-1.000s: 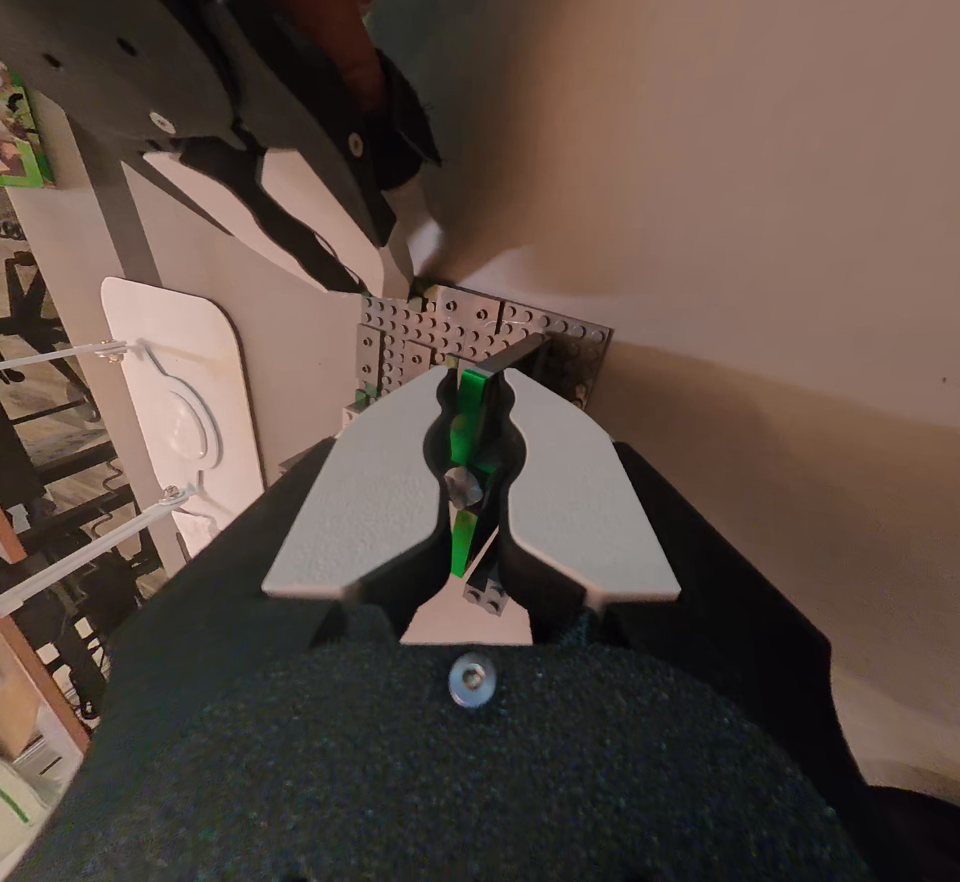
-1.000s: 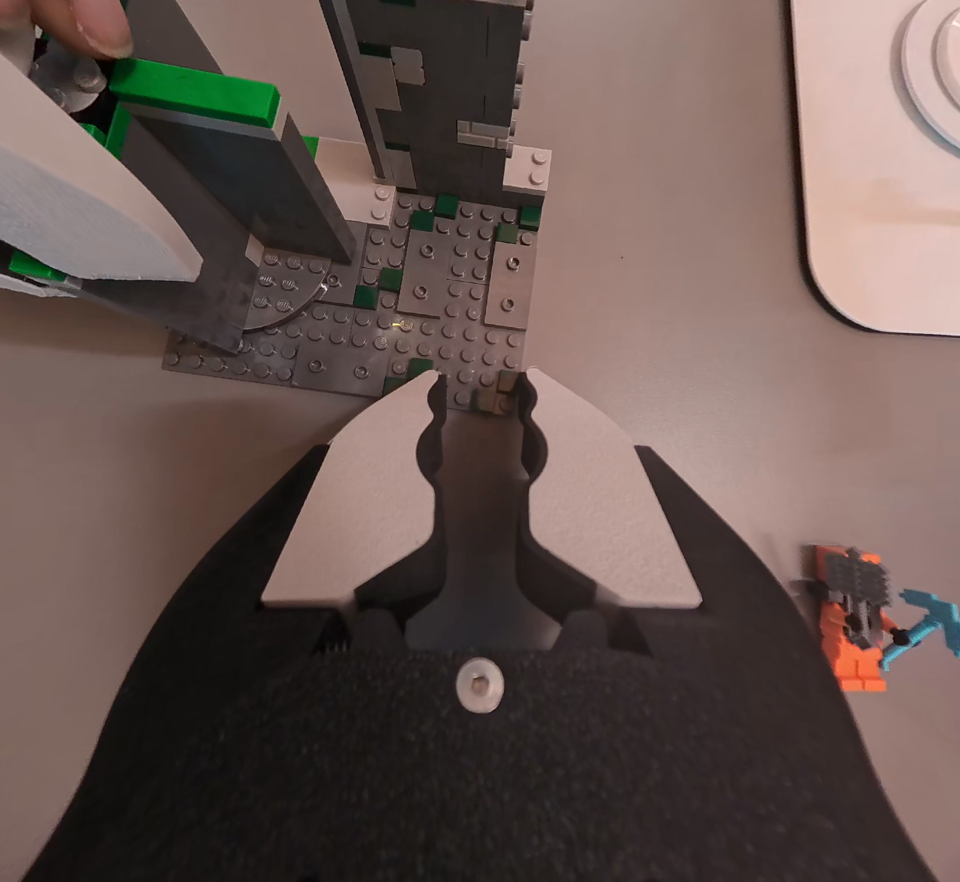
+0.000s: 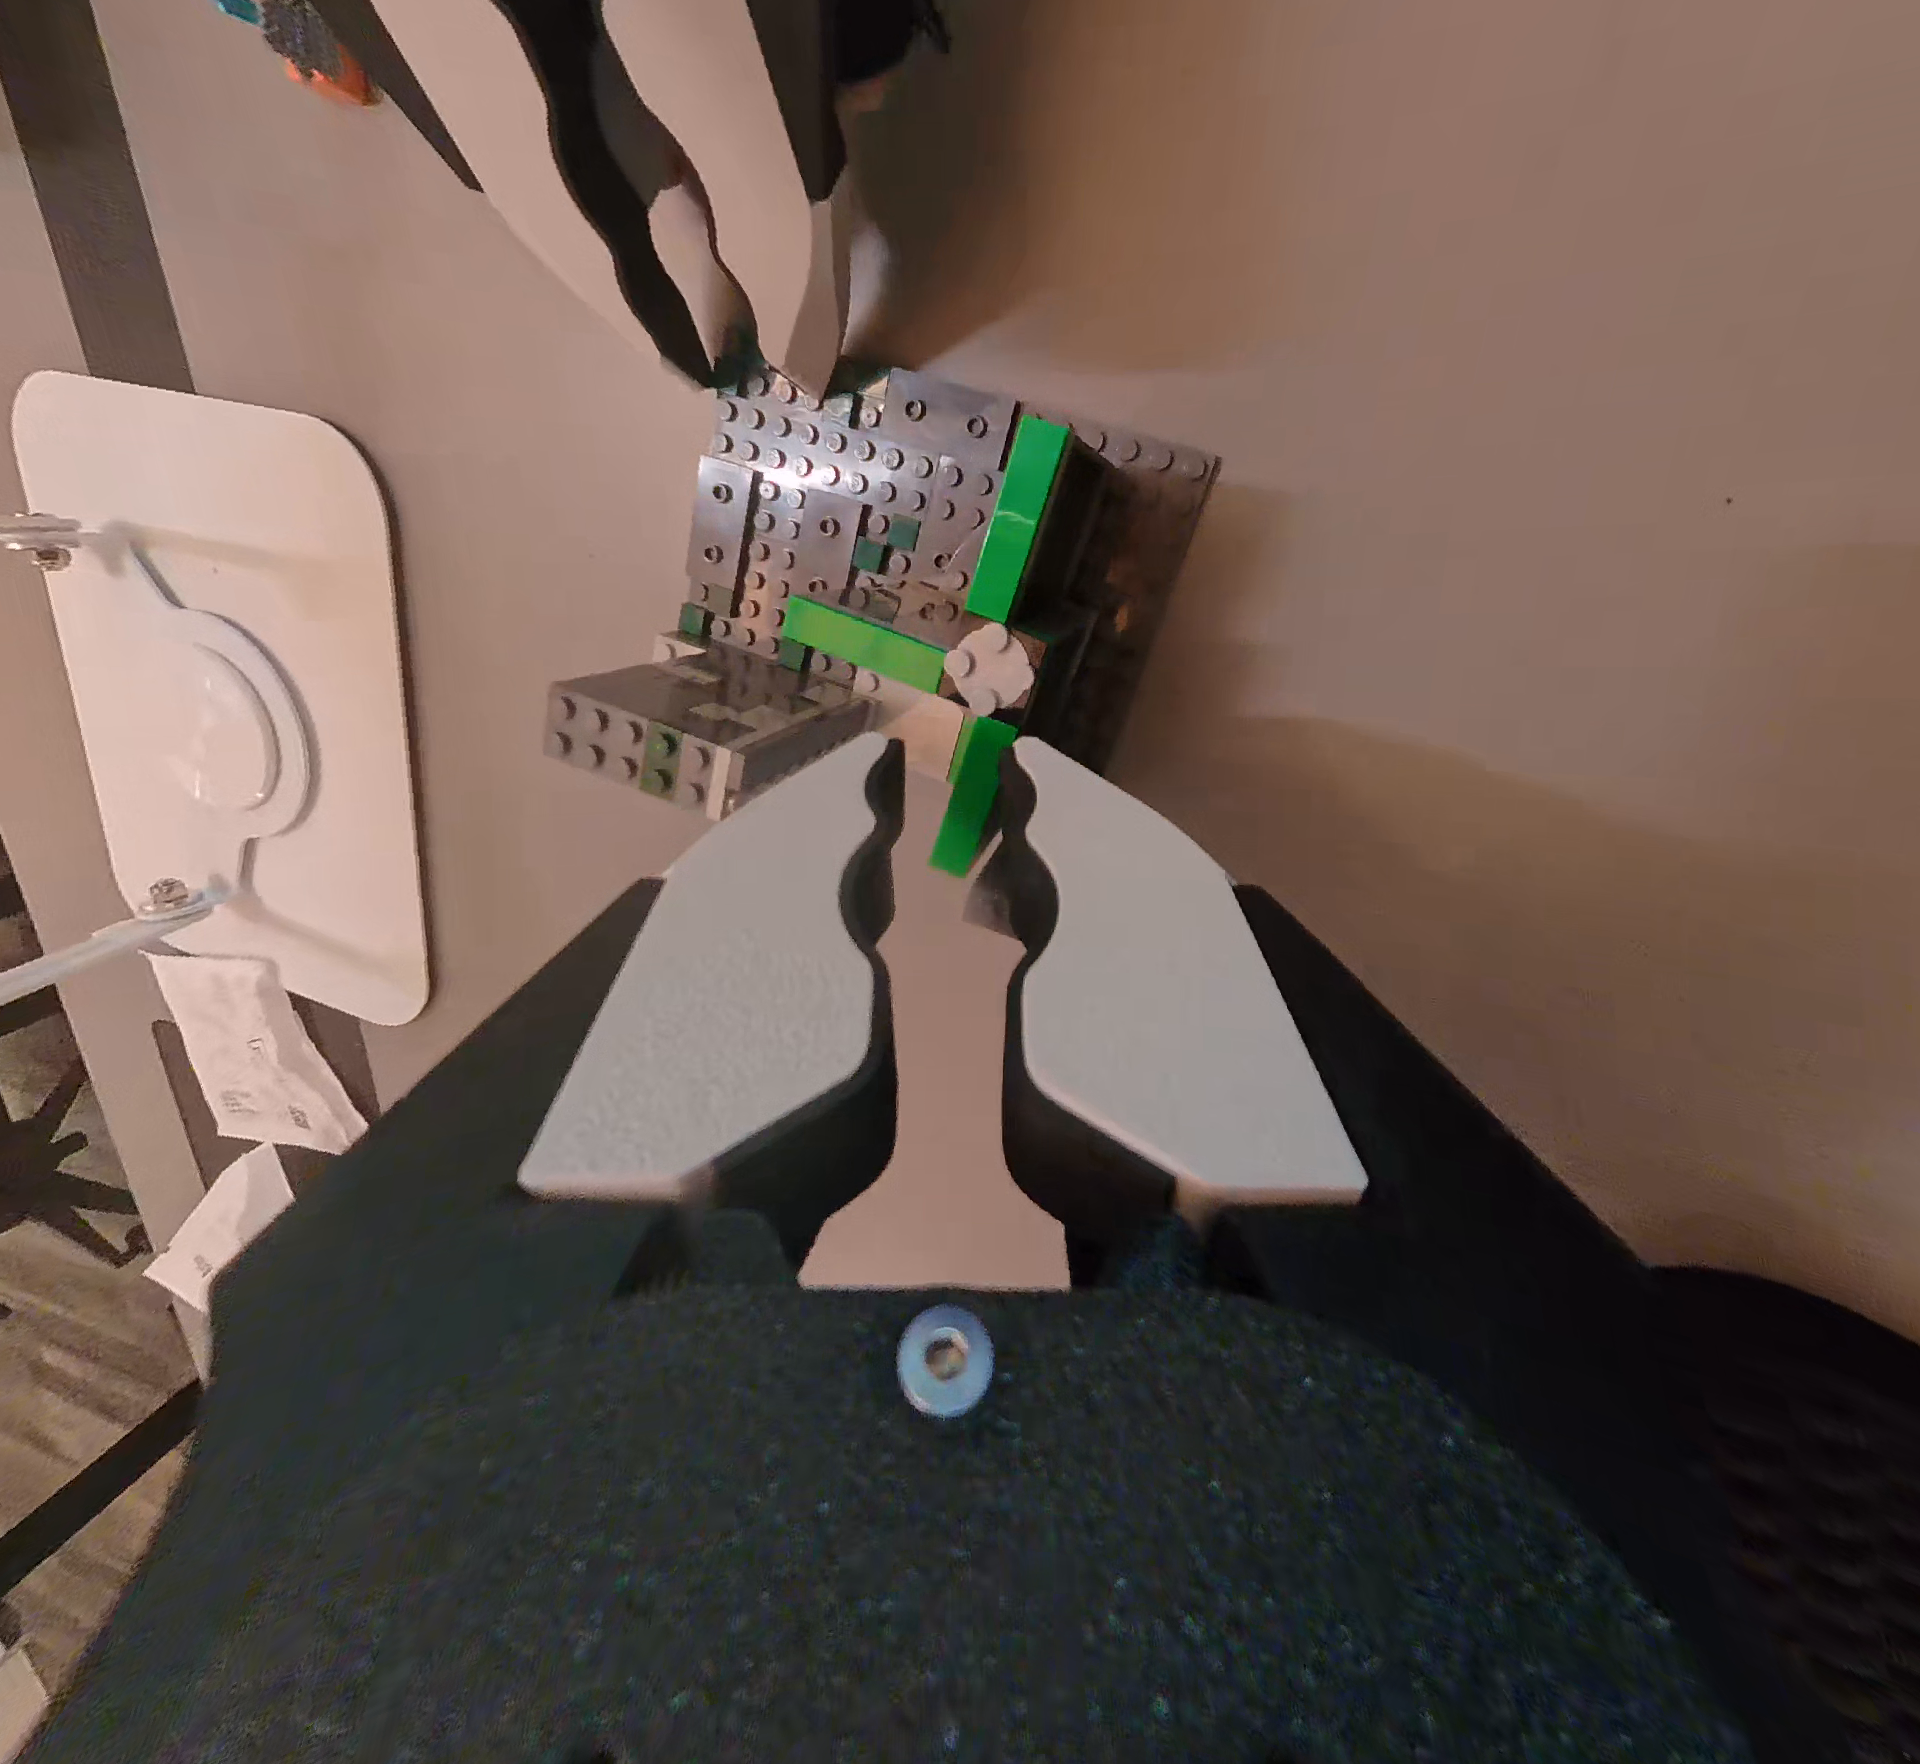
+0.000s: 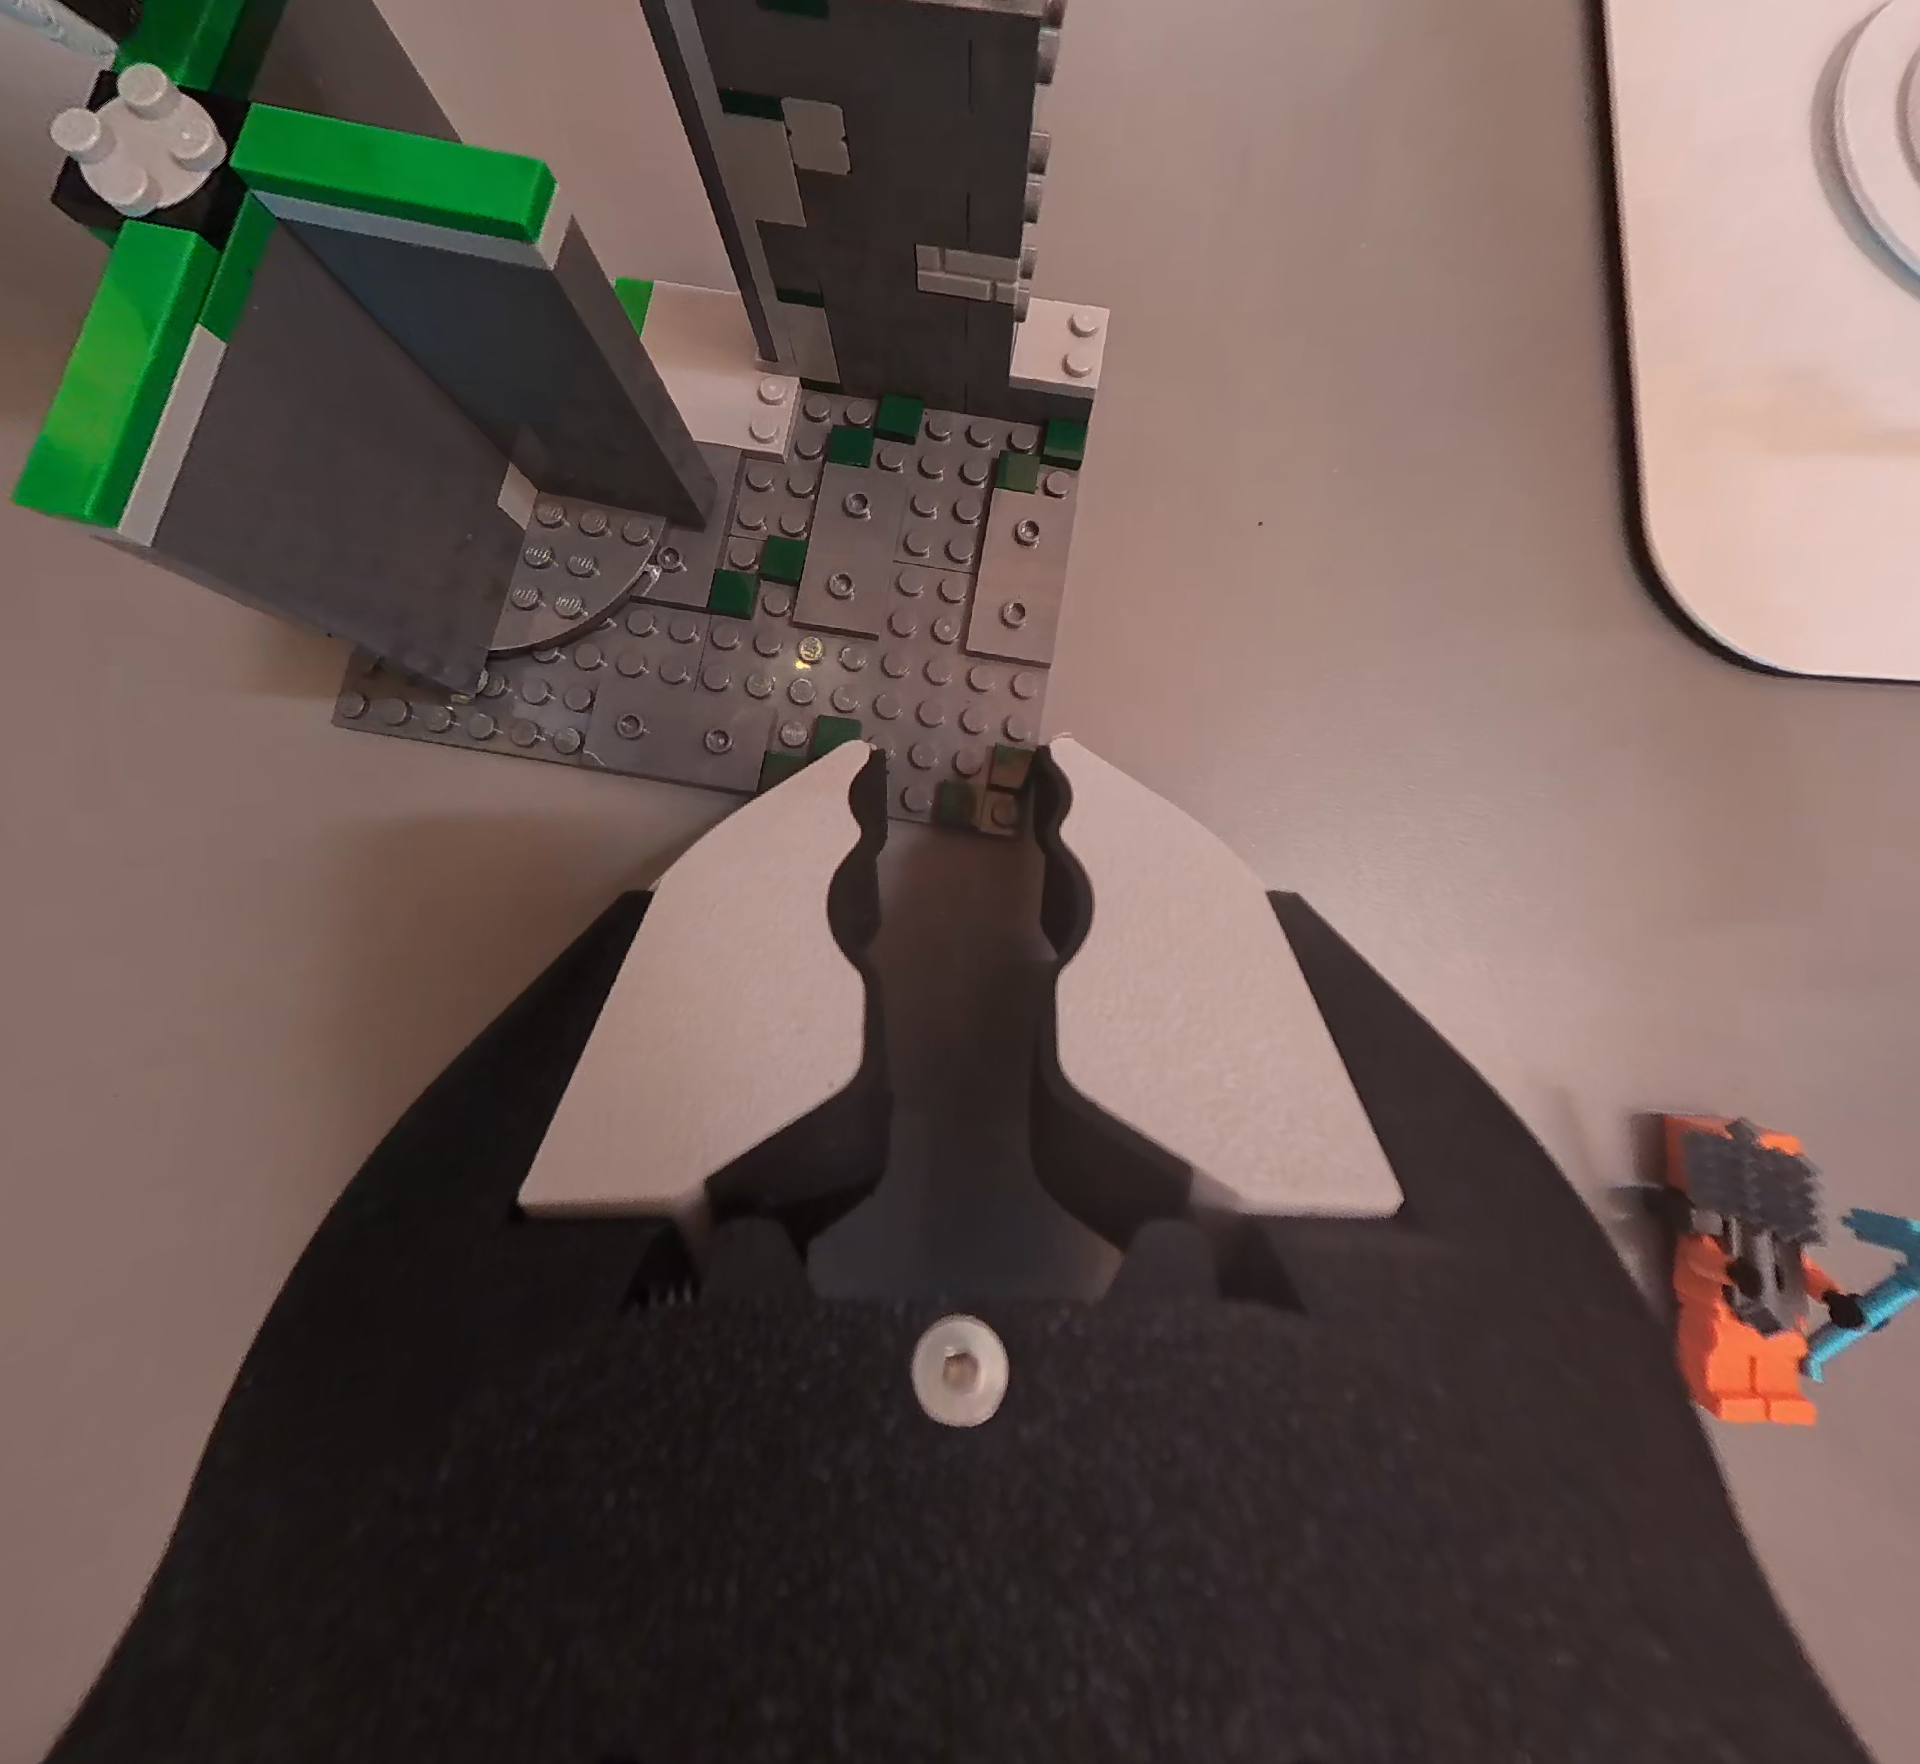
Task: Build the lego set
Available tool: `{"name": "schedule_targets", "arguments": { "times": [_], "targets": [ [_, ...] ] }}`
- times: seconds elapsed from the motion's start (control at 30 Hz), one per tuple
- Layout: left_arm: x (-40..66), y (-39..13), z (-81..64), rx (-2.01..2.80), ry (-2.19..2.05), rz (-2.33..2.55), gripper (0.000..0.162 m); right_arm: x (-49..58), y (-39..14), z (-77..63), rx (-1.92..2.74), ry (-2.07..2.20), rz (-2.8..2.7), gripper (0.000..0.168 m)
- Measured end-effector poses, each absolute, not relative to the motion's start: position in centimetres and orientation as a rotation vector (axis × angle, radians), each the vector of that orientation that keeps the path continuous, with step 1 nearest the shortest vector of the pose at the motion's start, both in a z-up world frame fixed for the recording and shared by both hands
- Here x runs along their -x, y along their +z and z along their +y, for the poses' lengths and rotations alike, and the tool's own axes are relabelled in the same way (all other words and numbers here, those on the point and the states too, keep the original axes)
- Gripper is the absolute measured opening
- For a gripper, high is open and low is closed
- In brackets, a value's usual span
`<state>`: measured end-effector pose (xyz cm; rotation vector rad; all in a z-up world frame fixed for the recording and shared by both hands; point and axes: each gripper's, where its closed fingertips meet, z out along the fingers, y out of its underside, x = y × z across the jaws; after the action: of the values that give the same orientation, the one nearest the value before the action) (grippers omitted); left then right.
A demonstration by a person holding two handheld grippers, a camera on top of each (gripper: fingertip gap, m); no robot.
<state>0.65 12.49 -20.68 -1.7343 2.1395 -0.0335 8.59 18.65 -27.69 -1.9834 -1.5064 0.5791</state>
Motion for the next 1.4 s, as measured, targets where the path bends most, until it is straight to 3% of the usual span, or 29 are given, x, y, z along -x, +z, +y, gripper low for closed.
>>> {"name": "schedule_targets", "arguments": {
  "times": [0.03,0.33,0.5,0.83,0.93,1.07,1.13,1.4],
  "targets": [
    [-0.6,-20.7,12.5,1.73,-0.04,2.138,0.017,-8.6,-27.7,18.7,1.982,0.581,-1.505,0.027],
    [0.0,-20.7,12.4,1.702,-0.115,2.077,0.028,-9.0,-23.5,14.7,1.799,0.624,-1.531,0.048],
    [0.7,-19.9,12.0,1.651,-0.159,1.882,0.028,-6.2,-24.8,11.0,1.791,0.563,-1.446,0.054],
    [2.4,-20.8,12.5,1.748,-0.371,1.316,0.03,-2.1,-26.7,11.9,2.017,0.528,-1.219,0.049],
    [3.0,-22.6,12.6,1.837,-0.408,1.283,0.037,-2.1,-27.0,12.4,2.034,0.47,-1.187,0.038],
    [3.0,-24.3,12.4,1.91,-0.474,1.253,0.037,-2.0,-27.0,12.4,2.031,0.452,-1.186,0.036],
    [2.9,-24.9,12.5,1.949,-0.471,1.247,0.037,-1.8,-26.9,12.2,2.006,0.445,-1.219,0.02],
    [2.2,-27.5,13.0,2.065,-0.444,1.268,0.029,-1.8,-26.9,12.0,1.909,0.451,-1.343,0.016]
  ]
}}
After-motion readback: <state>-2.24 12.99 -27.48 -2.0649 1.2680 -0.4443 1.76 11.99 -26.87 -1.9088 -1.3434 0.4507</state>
